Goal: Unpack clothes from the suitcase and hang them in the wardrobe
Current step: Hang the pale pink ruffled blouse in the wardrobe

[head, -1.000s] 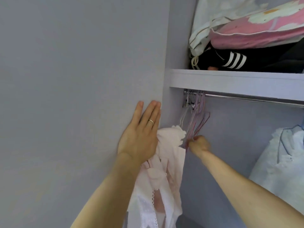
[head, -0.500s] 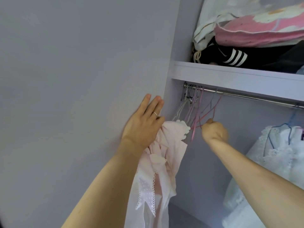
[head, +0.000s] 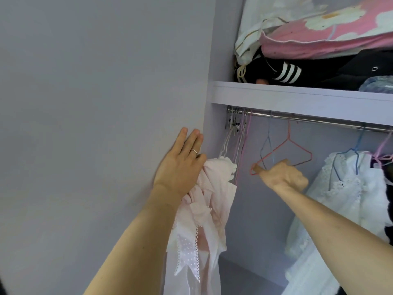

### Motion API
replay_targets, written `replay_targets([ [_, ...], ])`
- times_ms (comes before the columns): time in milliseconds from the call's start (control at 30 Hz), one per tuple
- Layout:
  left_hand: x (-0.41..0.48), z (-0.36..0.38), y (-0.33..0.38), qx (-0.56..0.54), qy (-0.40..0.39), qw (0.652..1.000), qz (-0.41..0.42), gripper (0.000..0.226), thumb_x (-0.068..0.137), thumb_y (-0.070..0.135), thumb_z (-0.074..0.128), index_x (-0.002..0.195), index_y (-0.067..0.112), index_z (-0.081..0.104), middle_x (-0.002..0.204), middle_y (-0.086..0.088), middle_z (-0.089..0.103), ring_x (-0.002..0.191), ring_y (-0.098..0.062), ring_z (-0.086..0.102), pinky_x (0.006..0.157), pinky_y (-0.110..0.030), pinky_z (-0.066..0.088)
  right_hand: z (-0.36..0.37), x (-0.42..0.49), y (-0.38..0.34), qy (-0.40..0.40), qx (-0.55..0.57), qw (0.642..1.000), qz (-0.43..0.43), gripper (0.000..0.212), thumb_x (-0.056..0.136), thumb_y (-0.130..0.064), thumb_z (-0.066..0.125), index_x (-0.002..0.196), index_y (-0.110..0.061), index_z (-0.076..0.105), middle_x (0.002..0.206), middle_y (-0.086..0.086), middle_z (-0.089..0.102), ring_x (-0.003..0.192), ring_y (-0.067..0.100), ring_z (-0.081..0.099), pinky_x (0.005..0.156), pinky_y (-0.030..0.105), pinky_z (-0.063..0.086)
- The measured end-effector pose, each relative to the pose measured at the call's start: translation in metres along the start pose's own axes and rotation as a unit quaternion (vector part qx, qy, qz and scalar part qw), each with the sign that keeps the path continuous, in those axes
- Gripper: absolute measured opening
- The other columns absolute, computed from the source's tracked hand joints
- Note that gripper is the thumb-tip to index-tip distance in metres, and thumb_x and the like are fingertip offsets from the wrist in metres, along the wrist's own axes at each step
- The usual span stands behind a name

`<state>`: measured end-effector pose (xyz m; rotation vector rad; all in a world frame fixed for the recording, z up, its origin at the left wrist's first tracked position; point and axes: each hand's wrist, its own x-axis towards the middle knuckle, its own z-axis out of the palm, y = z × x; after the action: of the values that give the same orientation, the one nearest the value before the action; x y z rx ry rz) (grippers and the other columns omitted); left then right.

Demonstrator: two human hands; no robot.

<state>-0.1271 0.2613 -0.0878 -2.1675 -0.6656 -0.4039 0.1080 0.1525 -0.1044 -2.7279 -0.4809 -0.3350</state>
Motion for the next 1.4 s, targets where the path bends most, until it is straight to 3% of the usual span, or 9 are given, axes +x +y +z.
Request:
replay_targets([
  [67, 0.000, 0.002, 0.001, 0.000, 0.013, 1.000, -0.001, 0.034, 0.104, 0.023, 0.024, 0.132, 0.013, 0.041, 0.164, -0.023, -0.003, 0.151, -0.040, -0.009, 0.113, -0.059, -0.019, 0.005, -0.001, -0.001, 0.004, -0.022, 1.000, 0.003, 0.099, 0.072, -0.090, 0.043, 0.129, -0.009, 0.042, 0.076, 0.007, 0.052, 0.097, 0.028, 0.067, 0.066, 0.030, 0.038],
  [200, 0.002, 0.004, 0.003, 0.004, 0.022, 1.000, 0.003, 0.034, 0.104, 0.024, 0.024, 0.131, 0.014, 0.042, 0.164, -0.023, -0.001, 0.151, -0.041, -0.008, 0.112, -0.059, -0.021, 0.023, -0.001, -0.006, 0.026, -0.011, 1.000, -0.011, 0.089, 0.078, -0.087, 0.036, 0.125, -0.012, 0.051, 0.089, 0.011, 0.064, 0.097, 0.031, 0.066, 0.067, 0.031, 0.040],
  [367, 0.001, 0.009, 0.002, 0.001, 0.030, 1.000, 0.006, 0.031, 0.105, 0.024, 0.024, 0.126, 0.013, 0.044, 0.163, -0.024, 0.001, 0.151, -0.041, -0.006, 0.112, -0.060, -0.019, 0.029, 0.004, -0.015, 0.019, 0.125, 0.991, 0.038, 0.051, 0.100, -0.048, 0.035, 0.129, -0.015, 0.059, 0.125, 0.021, 0.062, 0.116, 0.040, 0.058, 0.092, 0.040, 0.044],
  [633, 0.002, 0.010, -0.001, 0.007, 0.023, 1.000, 0.000, 0.034, 0.105, 0.025, 0.023, 0.130, 0.013, 0.043, 0.163, -0.024, -0.001, 0.151, -0.041, -0.008, 0.113, -0.060, -0.019, 0.005, 0.002, -0.026, 0.036, 0.180, 0.982, 0.047, 0.041, 0.100, -0.028, 0.037, 0.128, -0.009, 0.060, 0.130, 0.024, 0.059, 0.118, 0.040, 0.056, 0.095, 0.039, 0.043],
  [833, 0.000, 0.013, 0.002, 0.017, 0.015, 1.000, 0.001, 0.034, 0.105, 0.025, 0.024, 0.131, 0.013, 0.042, 0.163, -0.024, -0.001, 0.151, -0.041, -0.008, 0.113, -0.060, -0.018, 0.006, -0.019, -0.026, 0.044, 0.154, 0.987, -0.007, 0.037, 0.101, -0.024, 0.033, 0.126, -0.009, 0.057, 0.125, 0.025, 0.060, 0.115, 0.041, 0.057, 0.093, 0.040, 0.043],
  [1167, 0.001, 0.008, -0.002, 0.032, -0.017, 0.999, 0.007, 0.042, 0.105, 0.025, 0.023, 0.144, 0.012, 0.035, 0.164, -0.022, -0.002, 0.151, -0.040, -0.009, 0.115, -0.060, -0.016, 0.047, -0.081, 0.015, -0.061, 0.033, 0.996, -0.056, 0.033, 0.096, -0.019, 0.033, 0.118, -0.014, 0.057, 0.120, 0.016, 0.066, 0.109, 0.036, 0.062, 0.088, 0.038, 0.050],
  [1300, 0.000, 0.004, -0.004, 0.017, -0.053, 0.998, 0.014, 0.049, 0.105, 0.025, 0.020, 0.153, 0.011, 0.024, 0.165, -0.016, 0.008, 0.152, -0.035, -0.006, 0.116, -0.059, -0.015, 0.029, -0.096, 0.031, -0.097, 0.014, 0.993, -0.068, 0.033, 0.093, -0.019, 0.039, 0.118, -0.017, 0.060, 0.118, 0.012, 0.067, 0.107, 0.034, 0.062, 0.086, 0.036, 0.049],
  [1400, -0.008, -0.011, 0.005, -0.077, -0.096, 0.992, 0.004, 0.046, 0.101, 0.020, 0.028, 0.147, 0.012, 0.033, 0.148, -0.011, 0.047, 0.153, -0.027, 0.009, 0.116, -0.052, -0.019, -0.007, -0.106, 0.051, -0.136, -0.003, 0.988, -0.070, 0.036, 0.095, -0.020, 0.039, 0.123, -0.018, 0.061, 0.121, 0.013, 0.065, 0.109, 0.035, 0.060, 0.084, 0.036, 0.046],
])
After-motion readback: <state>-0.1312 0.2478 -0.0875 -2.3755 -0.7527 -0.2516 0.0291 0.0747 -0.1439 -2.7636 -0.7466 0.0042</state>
